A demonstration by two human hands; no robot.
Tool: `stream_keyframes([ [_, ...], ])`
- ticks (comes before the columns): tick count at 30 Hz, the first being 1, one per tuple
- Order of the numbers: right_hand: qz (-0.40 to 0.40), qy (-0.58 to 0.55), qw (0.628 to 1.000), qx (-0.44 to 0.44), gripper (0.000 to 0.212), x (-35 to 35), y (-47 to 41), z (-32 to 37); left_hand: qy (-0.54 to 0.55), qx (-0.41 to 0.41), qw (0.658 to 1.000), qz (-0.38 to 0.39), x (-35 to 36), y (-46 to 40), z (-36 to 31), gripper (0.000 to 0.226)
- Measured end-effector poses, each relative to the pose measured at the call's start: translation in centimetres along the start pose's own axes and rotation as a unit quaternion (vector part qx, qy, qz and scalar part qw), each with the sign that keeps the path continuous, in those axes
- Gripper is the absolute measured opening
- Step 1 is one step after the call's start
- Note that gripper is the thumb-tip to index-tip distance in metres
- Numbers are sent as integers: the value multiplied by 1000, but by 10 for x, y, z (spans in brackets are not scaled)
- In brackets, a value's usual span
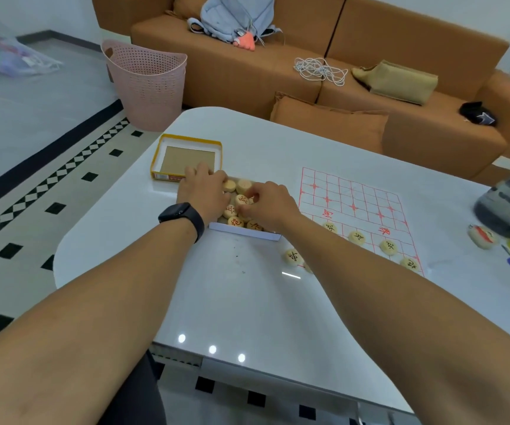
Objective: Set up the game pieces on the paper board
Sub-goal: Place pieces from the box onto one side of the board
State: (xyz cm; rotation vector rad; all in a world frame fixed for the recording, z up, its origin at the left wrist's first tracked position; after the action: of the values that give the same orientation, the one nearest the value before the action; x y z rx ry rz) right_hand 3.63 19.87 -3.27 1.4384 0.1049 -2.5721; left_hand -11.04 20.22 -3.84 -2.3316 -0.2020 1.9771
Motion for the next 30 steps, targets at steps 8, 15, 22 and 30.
stream_keyframes([
  [8, 16, -24, 1000, 4, 38, 2, -3, -6, -20, 3, 999, -30, -9, -7, -3, 35],
  [15, -25, -12, 999, -33, 27, -6, 2, -6, 10, -3, 999, -41, -13, -5, 1, 38],
  [22, -84, -69, 992, -62, 28, -19, 12, -1, 211, -152, 965, 43, -2, -3, 16, 46],
  [30, -56, 103, 993, -25, 35, -24, 21, -21, 72, -136, 988, -10, -13, 2, 16, 31],
])
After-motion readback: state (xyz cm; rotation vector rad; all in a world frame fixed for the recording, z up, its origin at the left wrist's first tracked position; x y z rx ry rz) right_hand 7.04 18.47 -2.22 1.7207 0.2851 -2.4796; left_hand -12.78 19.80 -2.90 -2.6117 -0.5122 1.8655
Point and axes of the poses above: each hand's wrist, its own y-axis away from the middle knuckle, its own x-axis out of the palm, z = x × y, the point moved 10 cm from there along -y, towards the middle knuckle, and after that the axes turned 8 degrees about -y, right-handed, at the moved point
